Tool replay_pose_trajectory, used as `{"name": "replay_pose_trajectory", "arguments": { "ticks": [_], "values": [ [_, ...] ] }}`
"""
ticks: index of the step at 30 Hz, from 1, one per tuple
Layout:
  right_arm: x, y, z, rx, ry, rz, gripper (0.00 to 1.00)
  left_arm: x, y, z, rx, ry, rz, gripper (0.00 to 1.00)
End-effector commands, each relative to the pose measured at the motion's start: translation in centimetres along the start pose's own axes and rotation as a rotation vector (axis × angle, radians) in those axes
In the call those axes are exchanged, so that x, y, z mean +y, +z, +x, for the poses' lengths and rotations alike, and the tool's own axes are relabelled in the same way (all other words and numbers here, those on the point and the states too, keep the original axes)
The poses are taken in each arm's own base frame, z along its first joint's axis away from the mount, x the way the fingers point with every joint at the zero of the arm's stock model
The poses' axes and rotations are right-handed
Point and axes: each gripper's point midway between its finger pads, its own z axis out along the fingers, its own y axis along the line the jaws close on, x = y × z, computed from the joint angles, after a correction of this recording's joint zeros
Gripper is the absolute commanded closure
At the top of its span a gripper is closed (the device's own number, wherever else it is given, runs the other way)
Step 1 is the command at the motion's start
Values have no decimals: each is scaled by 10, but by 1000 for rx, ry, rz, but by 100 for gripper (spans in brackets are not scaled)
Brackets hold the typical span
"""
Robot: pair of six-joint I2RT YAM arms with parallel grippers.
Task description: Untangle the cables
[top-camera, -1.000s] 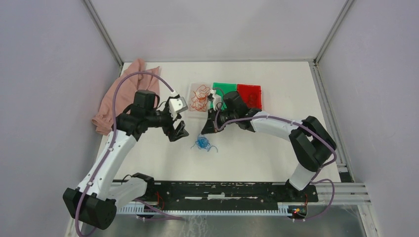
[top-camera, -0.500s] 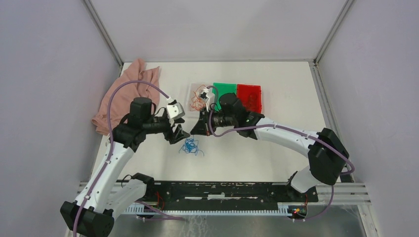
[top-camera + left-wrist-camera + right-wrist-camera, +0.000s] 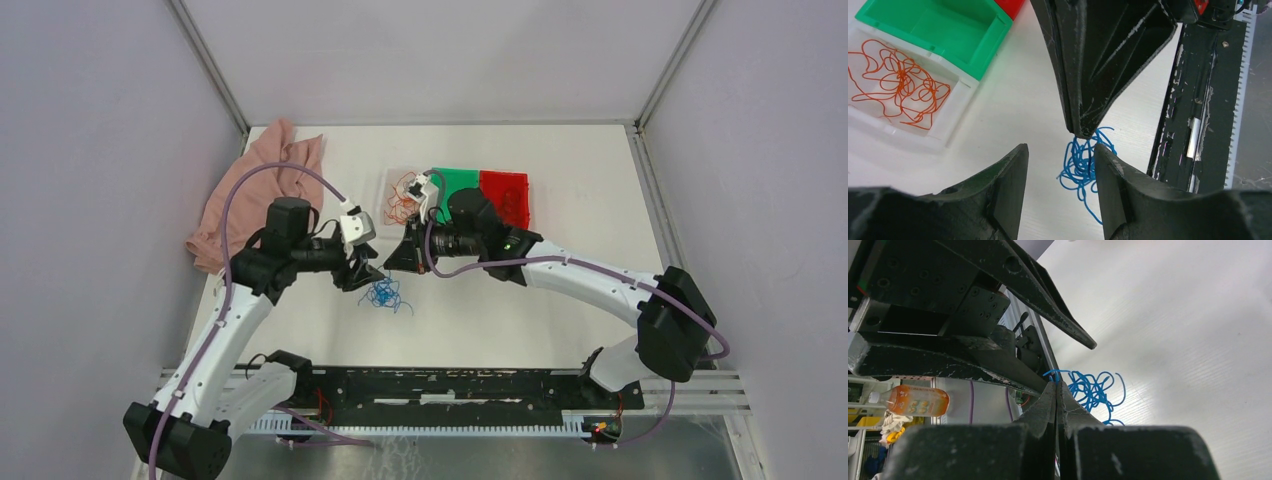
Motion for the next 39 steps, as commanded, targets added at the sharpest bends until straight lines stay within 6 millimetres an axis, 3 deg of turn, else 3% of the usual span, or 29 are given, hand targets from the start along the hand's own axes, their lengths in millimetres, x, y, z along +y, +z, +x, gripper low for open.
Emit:
{"name": "replay_pose_trajectory", "arguments": {
  "ticks": [1,4,8,14,17,22,27,34,37,39],
  "values": [
    [32,-9,-32,-89,-49,-70,100,13,-4,-33,-67,101,-18,44],
    [37,-9,-35,-96,-47,-81,100,11,-2,-33,-68,85,3,52],
    [44,-12,-39,-115,-36,-100,100,6,-2,-28,-63,86,16,70],
    [58,-17,-44,-132,-23,-144,100,3,-5,-27,-67,96,12,75],
    [66,-18,-45,-135,-15,-169,100,6,-6,-35,-94,108,-10,73],
    [75,-17,-44,-128,-12,-189,100,-1,-10,-45,-146,114,-6,54],
    [78,-15,-42,-126,-2,-194,100,-5,-13,-50,-178,120,-10,54],
    [87,-15,-44,-158,56,-265,96,-12,-15,-59,-224,83,5,75],
    [88,-16,-44,-179,75,-291,91,-12,-15,-64,-248,35,6,88],
    [88,-16,-43,-191,84,-299,80,-14,-15,-66,-261,-26,12,92]
  ]
}}
